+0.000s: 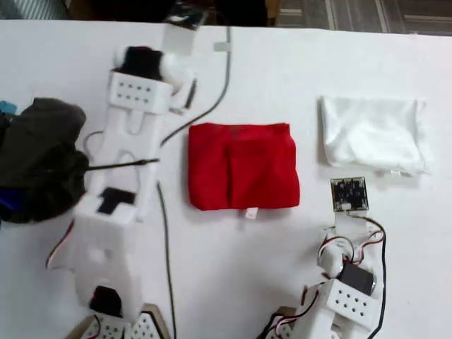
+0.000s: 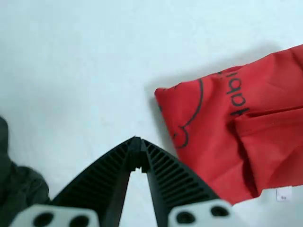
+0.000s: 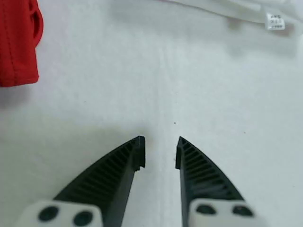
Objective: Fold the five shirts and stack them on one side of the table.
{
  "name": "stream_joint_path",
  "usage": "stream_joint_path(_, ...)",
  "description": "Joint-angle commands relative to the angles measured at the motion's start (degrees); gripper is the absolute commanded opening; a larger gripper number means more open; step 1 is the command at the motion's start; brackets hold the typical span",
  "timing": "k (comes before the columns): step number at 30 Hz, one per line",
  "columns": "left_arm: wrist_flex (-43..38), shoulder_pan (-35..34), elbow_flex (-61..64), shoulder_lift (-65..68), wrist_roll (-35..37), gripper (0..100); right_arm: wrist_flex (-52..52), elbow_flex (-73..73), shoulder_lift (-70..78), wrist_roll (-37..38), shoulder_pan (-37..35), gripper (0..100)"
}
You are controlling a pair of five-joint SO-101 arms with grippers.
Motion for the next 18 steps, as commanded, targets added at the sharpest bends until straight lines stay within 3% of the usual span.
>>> stream_joint_path(1,-2.73,-4.4,13.23,-11.34,-0.7,3,-1.1,-0.18,-0.84,-0.53,0.31,11.6)
stream_joint_path(18,-27.52,-20.13,64.13,-39.56,-5.63,3,2.07,-6.51,-0.31,-0.44,-1.89,11.5)
